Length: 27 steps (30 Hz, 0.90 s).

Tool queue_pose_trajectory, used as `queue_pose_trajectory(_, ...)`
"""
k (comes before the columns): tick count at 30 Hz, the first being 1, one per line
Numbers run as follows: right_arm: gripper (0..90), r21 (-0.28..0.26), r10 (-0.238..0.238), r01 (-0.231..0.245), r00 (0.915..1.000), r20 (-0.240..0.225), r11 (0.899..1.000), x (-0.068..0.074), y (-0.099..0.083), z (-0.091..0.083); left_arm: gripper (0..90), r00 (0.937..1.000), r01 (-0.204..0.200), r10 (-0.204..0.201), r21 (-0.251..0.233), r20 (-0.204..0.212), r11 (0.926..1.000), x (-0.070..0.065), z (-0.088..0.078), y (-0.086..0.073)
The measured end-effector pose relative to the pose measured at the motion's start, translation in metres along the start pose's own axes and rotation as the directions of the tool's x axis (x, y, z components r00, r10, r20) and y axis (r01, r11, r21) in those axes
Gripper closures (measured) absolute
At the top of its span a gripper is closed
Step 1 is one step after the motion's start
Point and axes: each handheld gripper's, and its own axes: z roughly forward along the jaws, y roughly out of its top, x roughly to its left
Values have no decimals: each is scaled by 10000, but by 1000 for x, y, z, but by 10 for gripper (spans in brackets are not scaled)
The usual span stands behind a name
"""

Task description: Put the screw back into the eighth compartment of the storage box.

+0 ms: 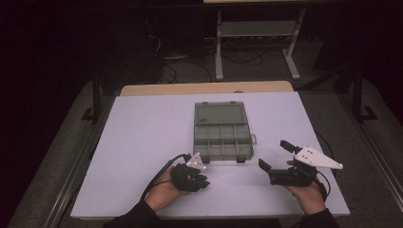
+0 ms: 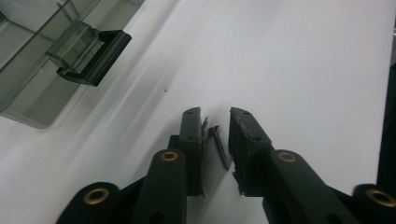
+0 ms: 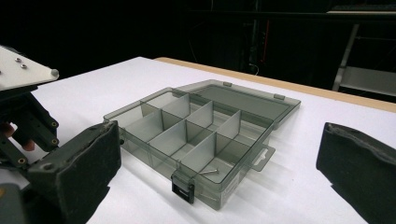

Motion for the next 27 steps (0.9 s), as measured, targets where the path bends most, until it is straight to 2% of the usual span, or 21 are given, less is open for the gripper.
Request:
queue_pose_trajectory(4,0,-19,-1,1,10000,-13,10000,0,0,0,812,9999,-36,36,-21,-160,10000,0,0,0)
queue_pose_trajectory(5,0,-19,0,0,10000,-11,10000,0,0,0,828,9998,86,-87,-48,-157,10000,0,1,0)
queue_pose_trajectory(6,0,-6,-7,7,10000,-4,10000,0,0,0,842,9999,-9,10,58,-147,10000,2,0,0)
queue_pose_trajectory(9,0,-27,6,-6,10000,-21,10000,0,0,0,873,9998,140,-140,-56,-131,9999,2,1,-1)
queue_pose_trajectory(13,0,-26,13,-13,10000,-20,10000,1,0,0,881,9995,297,-297,-111,-70,9995,3,1,0)
queue_pose_trajectory(19,0,-2,-36,36,10000,-13,10000,0,0,0,881,9988,415,-412,-124,262,9991,9,-4,1)
queue_pose_trajectory(21,0,-5,6,-6,10000,-35,10000,0,0,0,881,9965,771,-758,-392,341,9963,8,-5,3)
queue_pose_trajectory(22,0,-1,54,-54,10000,-25,10000,0,0,0,881,9982,498,-487,-309,359,9983,10,-8,4)
queue_pose_trajectory(23,0,0,56,-56,10000,-33,10000,0,0,0,881,9961,803,-781,-548,419,9953,9,-9,6)
queue_pose_trajectory(27,0,-16,48,-48,10000,-36,10000,-1,-1,0,881,9964,708,-674,-673,505,9952,12,-15,13)
